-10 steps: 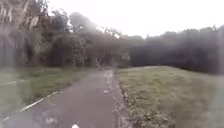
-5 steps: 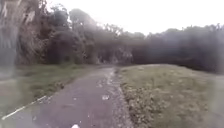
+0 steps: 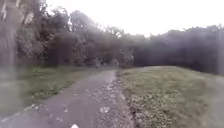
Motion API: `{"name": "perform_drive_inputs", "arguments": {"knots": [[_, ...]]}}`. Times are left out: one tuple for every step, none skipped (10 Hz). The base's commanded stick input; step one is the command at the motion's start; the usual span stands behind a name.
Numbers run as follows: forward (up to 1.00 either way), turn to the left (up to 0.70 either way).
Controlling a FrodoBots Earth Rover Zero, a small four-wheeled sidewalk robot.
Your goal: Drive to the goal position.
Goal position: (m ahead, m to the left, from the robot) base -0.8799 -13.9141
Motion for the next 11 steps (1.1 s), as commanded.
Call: {"name": "perform_drive_inputs", "arguments": {"knots": [[0.00, -1.00], [0.00, -1.00], [0.00, -1.00], [0.00, -1.00], [0.00, -1.00], [0.00, -1.00], [0.00, -1.00], [0.00, -1.00], [0.00, -1.00], [0.00, -1.00], [0.00, -1.00]]}}
